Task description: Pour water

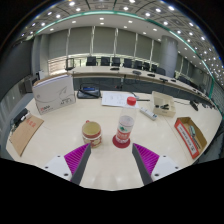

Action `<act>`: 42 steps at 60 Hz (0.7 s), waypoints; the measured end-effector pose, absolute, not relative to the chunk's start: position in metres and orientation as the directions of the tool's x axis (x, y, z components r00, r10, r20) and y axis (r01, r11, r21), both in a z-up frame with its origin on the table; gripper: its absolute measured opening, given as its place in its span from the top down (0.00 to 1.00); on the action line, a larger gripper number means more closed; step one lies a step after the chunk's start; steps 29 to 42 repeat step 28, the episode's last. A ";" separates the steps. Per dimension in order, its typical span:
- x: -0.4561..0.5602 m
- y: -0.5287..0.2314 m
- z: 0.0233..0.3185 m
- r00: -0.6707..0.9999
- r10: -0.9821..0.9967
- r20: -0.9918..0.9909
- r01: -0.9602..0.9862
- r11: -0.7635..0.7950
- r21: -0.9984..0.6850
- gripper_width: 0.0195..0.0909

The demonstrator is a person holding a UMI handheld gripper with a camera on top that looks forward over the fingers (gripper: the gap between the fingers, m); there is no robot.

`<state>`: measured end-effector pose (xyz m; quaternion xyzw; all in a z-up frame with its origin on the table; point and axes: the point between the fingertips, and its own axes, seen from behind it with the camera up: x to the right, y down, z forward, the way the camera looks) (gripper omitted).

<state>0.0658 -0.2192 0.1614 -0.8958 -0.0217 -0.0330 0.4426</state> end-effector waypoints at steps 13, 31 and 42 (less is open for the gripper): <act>0.028 -0.279 0.187 0.996 -0.019 0.087 0.054 -0.644 -0.763 0.07; 0.018 -0.296 0.197 0.993 -0.027 0.111 0.069 -0.632 -0.772 0.07; 0.018 -0.296 0.197 0.993 -0.027 0.111 0.069 -0.632 -0.772 0.07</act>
